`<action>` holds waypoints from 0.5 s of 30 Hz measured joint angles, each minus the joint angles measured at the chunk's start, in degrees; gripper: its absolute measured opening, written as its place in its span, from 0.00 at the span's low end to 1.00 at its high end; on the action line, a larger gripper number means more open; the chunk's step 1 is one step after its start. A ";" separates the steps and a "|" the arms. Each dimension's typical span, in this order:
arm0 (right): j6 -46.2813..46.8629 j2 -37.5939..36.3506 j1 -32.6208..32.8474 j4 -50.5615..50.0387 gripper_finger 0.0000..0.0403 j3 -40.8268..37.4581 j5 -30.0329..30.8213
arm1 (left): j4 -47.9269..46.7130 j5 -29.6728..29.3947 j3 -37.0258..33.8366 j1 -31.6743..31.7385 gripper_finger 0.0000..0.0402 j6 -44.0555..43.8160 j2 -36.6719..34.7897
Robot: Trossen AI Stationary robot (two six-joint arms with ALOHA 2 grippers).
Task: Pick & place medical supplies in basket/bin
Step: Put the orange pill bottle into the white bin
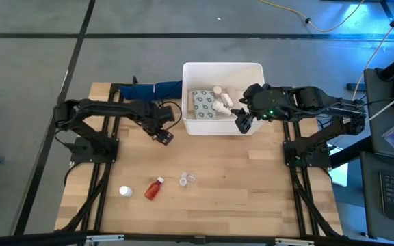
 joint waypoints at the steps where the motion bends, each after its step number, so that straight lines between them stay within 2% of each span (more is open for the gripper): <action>1: 0.00 0.00 0.00 0.00 0.61 0.00 0.00 | -0.40 0.25 0.25 0.00 0.52 0.64 -1.30; 11: -0.02 0.00 0.00 0.10 0.61 0.00 -0.03 | 0.75 2.11 8.32 0.00 0.51 5.10 -15.46; 15: -0.04 0.00 0.00 1.44 0.61 0.00 -0.02 | 5.18 2.10 12.37 0.00 0.51 7.96 -19.64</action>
